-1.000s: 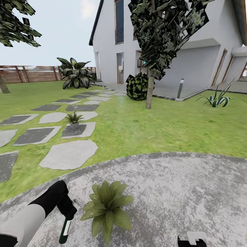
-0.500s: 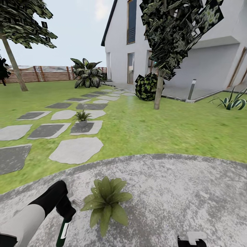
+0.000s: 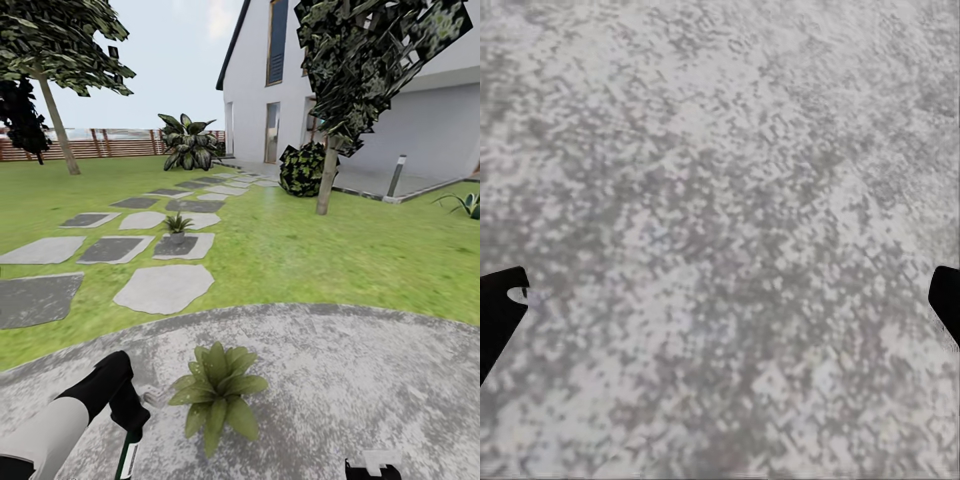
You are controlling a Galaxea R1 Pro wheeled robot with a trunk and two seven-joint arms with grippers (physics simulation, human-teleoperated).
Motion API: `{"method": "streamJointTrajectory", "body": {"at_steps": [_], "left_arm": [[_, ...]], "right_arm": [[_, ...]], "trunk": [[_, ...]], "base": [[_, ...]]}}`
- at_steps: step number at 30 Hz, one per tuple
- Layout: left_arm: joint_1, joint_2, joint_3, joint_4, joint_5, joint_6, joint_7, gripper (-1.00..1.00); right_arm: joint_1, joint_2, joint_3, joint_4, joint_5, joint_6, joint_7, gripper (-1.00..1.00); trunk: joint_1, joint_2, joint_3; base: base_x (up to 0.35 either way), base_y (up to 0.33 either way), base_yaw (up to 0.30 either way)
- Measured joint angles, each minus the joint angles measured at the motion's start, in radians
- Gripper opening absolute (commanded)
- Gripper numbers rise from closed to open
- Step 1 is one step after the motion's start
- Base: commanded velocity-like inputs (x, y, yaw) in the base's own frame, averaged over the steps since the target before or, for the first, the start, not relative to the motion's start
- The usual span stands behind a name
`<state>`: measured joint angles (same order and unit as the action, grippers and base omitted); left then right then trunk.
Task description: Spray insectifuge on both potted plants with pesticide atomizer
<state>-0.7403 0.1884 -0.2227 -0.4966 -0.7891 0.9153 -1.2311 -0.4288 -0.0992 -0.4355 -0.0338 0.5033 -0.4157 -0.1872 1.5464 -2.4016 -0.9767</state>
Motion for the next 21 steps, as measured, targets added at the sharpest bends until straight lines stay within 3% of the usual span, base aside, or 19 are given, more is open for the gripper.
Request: {"method": "streamJointTrajectory", "body": {"at_steps": [3,9,15,21], "left_arm": [[0.001,0.0,-0.001,0.0,-0.004,0.0,0.003,-1.0],[0.003,0.0,0.0,0.0,-0.054,0.001,0.006,-1.0],[0.001,0.001,0.0,0.0,-0.059,0.006,0.009,-1.0],[0.008,0.007,0.0,0.001,-0.059,0.005,0.013,-1.0]], "right_arm": [[0.0,0.0,0.0,0.0,0.0,0.0,0.0,1.0],[0.0,-0.002,0.0,-0.001,0.0,0.0,0.0,1.0],[0.0,-0.001,0.0,-0.002,0.0,0.0,0.0,1.0],[0.0,0.003,0.0,0.0,0.0,0.0,0.0,1.0]], "trunk": [[0.0,0.0,0.0],[0.0,0.0,0.0],[0.001,0.0,0.0],[0.0,0.0,0.0]], "base": [[0.021,-0.26,0.018],[-0.006,-0.272,0.002],[-0.175,-0.233,0.028],[-0.146,-0.231,0.242]]}}
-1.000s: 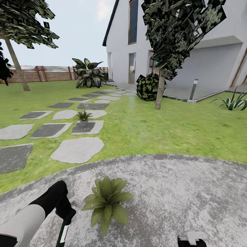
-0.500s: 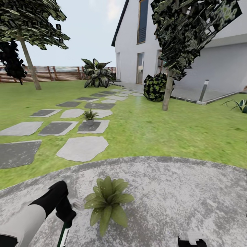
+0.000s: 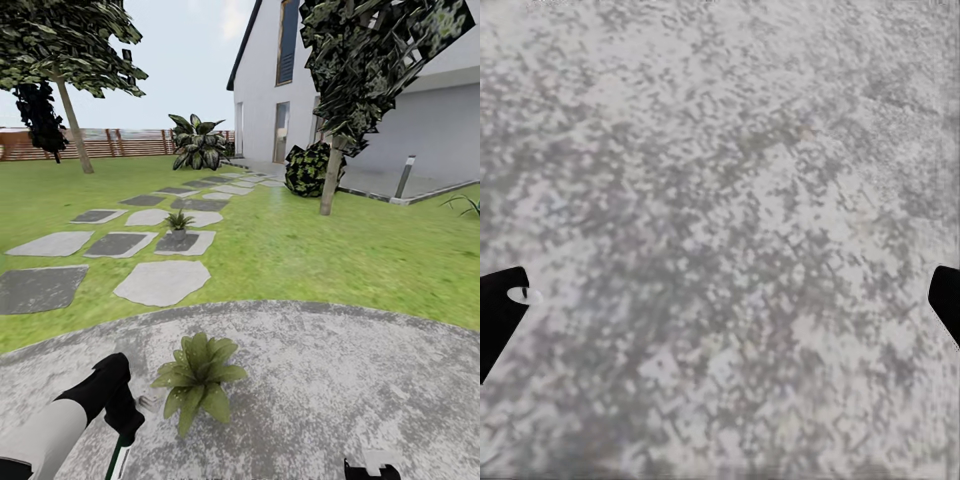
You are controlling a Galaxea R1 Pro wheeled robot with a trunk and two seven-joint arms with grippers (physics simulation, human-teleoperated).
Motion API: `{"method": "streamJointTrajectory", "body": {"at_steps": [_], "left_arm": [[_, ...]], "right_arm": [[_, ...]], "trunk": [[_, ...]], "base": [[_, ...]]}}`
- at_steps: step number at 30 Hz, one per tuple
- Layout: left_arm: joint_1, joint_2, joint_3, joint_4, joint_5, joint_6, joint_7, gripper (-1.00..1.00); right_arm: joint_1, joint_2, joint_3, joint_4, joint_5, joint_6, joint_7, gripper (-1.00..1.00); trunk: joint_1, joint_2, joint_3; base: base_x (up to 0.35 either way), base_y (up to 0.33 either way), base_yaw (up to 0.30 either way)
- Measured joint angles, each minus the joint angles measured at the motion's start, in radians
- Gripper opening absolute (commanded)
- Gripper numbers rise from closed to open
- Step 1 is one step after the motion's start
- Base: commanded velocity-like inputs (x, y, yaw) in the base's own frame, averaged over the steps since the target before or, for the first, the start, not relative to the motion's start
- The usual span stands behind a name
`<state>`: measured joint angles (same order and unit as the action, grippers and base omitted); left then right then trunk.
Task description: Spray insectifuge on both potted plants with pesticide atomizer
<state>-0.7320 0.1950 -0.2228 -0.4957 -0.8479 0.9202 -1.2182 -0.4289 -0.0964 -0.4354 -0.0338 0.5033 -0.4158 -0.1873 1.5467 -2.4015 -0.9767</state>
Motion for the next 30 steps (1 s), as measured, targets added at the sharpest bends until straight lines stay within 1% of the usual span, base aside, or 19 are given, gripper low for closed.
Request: {"method": "streamJointTrajectory", "body": {"at_steps": [5,14,16,18,20,24,25,28,30], "left_arm": [[0.003,0.006,0.001,0.001,0.001,0.0,0.022,-1.0],[-0.008,-0.004,0.002,-0.002,0.0,0.002,0.031,-1.0],[-0.008,-0.002,0.001,-0.002,-0.001,0.001,0.046,-1.0],[0.0,0.007,0.002,0.001,-0.003,-0.003,0.097,-1.0],[0.003,0.008,0.004,0.003,0.003,-0.003,0.107,-1.0],[0.003,-0.007,0.008,0.0,0.011,-0.002,0.107,-1.0],[0.002,-0.017,0.009,0.0,0.014,0.001,0.107,-1.0],[0.001,-0.032,0.01,-0.002,0.014,0.001,0.109,-1.0],[-0.003,-0.035,0.01,-0.002,0.013,0.002,0.11,-1.0]], "right_arm": [[0.0,0.001,0.0,0.0,0.0,0.0,0.0,1.0],[0.0,-0.005,0.0,0.0,0.0,0.0,0.001,1.0],[0.0,-0.006,0.0,0.0,0.0,0.0,0.001,1.0],[0.0,-0.006,0.0,0.0,0.0,0.0,0.001,1.0],[0.0,-0.005,0.0,0.0,0.0,0.001,0.0,1.0],[0.0,-0.005,0.0,0.0,0.0,0.0,0.001,1.0],[0.0,-0.005,0.0,-0.001,0.0,0.0,0.001,1.0],[0.0,-0.005,0.0,-0.001,0.0,0.0,0.0,1.0],[0.0,-0.004,0.0,-0.001,0.0,0.0,0.0,1.0]], "trunk": [[0.0,0.0,0.0],[0.0,0.0,0.0],[0.0,0.0,0.0],[0.0,0.0,0.0],[0.0,0.0,0.0],[0.0,0.0,0.0],[0.0,0.0,0.0],[0.0,0.0,0.0],[0.0,0.0,0.0]], "base": [[-0.01,-0.075,0.259],[0.0,-0.003,0.026],[0.0,0.0,0.0],[0.0,0.0,0.0],[0.0,0.0,0.0],[0.0,0.0,0.004],[0.0,-0.023,0.063],[0.0,-0.16,0.199],[0.0,-0.247,0.262]]}}
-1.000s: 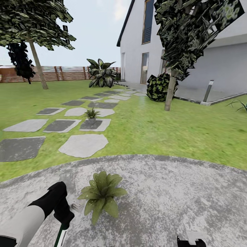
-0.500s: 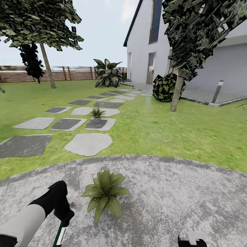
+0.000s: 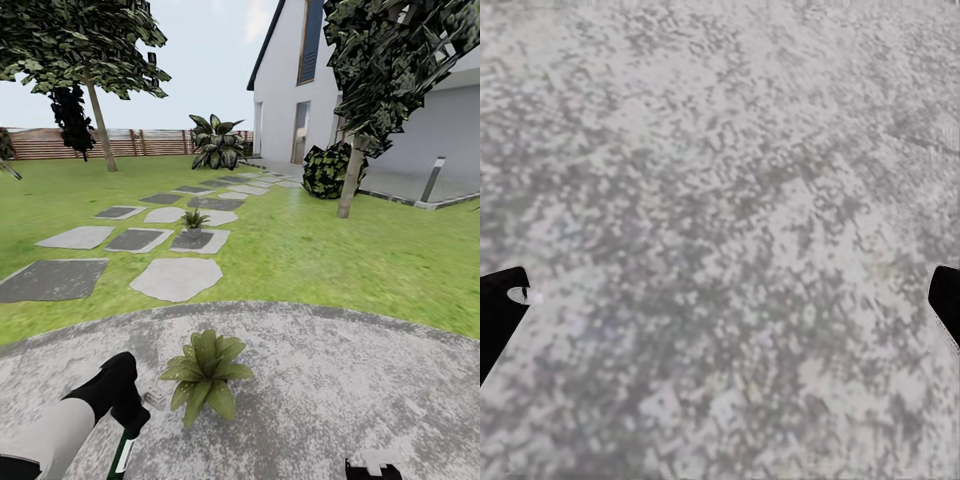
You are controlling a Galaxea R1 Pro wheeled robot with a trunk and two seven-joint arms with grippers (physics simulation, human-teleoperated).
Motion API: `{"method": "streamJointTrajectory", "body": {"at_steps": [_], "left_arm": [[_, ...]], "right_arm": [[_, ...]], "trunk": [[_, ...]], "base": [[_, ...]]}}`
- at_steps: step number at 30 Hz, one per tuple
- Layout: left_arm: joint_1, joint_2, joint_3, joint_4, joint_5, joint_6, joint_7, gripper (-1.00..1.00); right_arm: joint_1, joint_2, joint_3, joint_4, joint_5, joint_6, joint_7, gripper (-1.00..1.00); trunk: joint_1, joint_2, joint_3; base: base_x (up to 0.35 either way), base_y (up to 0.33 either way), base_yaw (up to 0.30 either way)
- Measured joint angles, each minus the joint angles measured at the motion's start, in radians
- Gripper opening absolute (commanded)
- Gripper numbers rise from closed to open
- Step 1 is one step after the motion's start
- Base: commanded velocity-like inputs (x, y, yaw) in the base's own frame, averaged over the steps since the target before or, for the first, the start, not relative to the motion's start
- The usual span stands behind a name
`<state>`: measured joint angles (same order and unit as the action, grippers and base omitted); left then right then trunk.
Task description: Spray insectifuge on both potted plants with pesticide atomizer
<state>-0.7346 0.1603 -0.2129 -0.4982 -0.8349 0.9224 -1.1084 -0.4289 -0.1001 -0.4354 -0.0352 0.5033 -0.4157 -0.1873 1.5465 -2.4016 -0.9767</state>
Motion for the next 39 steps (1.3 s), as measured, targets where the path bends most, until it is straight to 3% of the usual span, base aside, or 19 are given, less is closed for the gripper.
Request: {"method": "streamJointTrajectory", "body": {"at_steps": [13,19,24,30,39], "left_arm": [[-0.011,-0.002,0.001,-0.04,0.003,0.011,-0.008,-1.0],[-0.027,0.004,-0.007,-0.045,-0.018,0.008,-0.12,-1.0],[-0.031,0.002,-0.009,-0.068,-0.02,0.009,-0.123,-1.0],[-0.032,0.002,-0.008,-0.074,-0.056,0.008,-0.123,-1.0],[-0.032,0.012,-0.006,-0.075,-0.057,0.01,-0.123,-1.0]], "right_arm": [[0.0,-0.003,0.0,0.0,0.0,0.0,-0.001,1.0],[0.0,-0.001,0.0,-0.001,0.0,0.0,-0.001,1.0],[0.0,-0.001,0.0,-0.001,0.0,0.0,-0.001,1.0],[0.0,-0.001,-0.001,-0.002,-0.001,0.001,-0.001,1.0],[0.0,0.005,0.0,0.001,0.0,0.0,0.0,1.0]], "trunk": [[0.0,0.0,0.0],[0.0,0.0,0.0],[0.0,0.0,0.0],[0.0,0.0,0.0],[0.0,0.0,0.0]], "base": [[0.149,-0.165,0.076],[0.004,-0.002,0.112],[0.0,-0.066,0.272],[-0.054,-0.257,0.086],[-0.041,-0.271,0.222]]}}
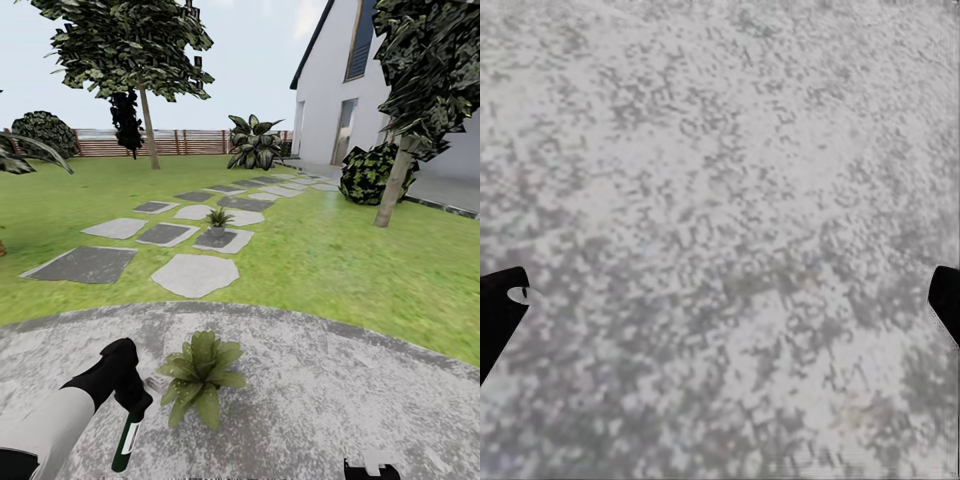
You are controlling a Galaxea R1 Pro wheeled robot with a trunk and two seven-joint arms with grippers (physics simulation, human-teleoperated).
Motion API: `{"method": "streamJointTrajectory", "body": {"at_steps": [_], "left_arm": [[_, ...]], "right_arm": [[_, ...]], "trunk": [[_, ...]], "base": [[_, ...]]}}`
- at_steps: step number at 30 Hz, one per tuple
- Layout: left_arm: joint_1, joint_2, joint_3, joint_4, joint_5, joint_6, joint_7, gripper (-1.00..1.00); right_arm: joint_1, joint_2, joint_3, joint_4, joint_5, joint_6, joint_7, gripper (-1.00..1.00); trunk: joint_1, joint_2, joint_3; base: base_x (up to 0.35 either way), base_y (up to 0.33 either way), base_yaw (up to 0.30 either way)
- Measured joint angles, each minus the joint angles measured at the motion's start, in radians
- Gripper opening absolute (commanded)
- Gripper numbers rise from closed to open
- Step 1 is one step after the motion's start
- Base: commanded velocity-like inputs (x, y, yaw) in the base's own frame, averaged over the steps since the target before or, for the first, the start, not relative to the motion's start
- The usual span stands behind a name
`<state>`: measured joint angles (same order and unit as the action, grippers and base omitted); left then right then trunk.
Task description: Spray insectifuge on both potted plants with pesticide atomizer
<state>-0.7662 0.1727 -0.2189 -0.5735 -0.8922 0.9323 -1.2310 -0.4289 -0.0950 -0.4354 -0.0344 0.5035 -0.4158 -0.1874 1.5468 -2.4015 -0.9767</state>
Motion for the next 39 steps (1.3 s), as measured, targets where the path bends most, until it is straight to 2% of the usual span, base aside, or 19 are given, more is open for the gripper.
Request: {"method": "streamJointTrajectory", "body": {"at_steps": [11,19,26,34,39], "left_arm": [[-0.003,0.0,0.0,0.0,0.0,0.019,0.0,-1.0],[0.001,0.002,0.001,0.002,0.0,0.024,0.004,-1.0],[-0.001,0.004,0.004,0.001,0.0,0.025,0.008,-1.0],[0.013,0.006,-0.001,0.004,-0.002,0.023,0.014,-1.0],[0.018,0.013,0.002,0.018,-0.013,0.02,0.059,-1.0]], "right_arm": [[0.0,0.002,0.0,-0.001,0.0,0.0,-0.001,1.0],[0.0,0.002,0.0,-0.002,0.0,-0.002,0.0,1.0],[0.0,0.002,0.0,-0.001,-0.001,-0.001,0.0,1.0],[0.0,0.002,0.0,-0.001,0.0,-0.001,0.001,1.0],[0.0,-0.003,0.0,-0.001,0.0,-0.001,0.001,1.0]], "trunk": [[0.0,0.0,0.001],[0.0,0.0,0.003],[-0.001,0.0,0.003],[0.0,0.0,0.003],[0.0,0.0,0.003]], "base": [[-0.163,-0.243,0.27],[-0.042,-0.245,0.05],[0.169,-0.203,0.259],[0.152,-0.018,0.227],[0.004,0.0,0.013]]}}
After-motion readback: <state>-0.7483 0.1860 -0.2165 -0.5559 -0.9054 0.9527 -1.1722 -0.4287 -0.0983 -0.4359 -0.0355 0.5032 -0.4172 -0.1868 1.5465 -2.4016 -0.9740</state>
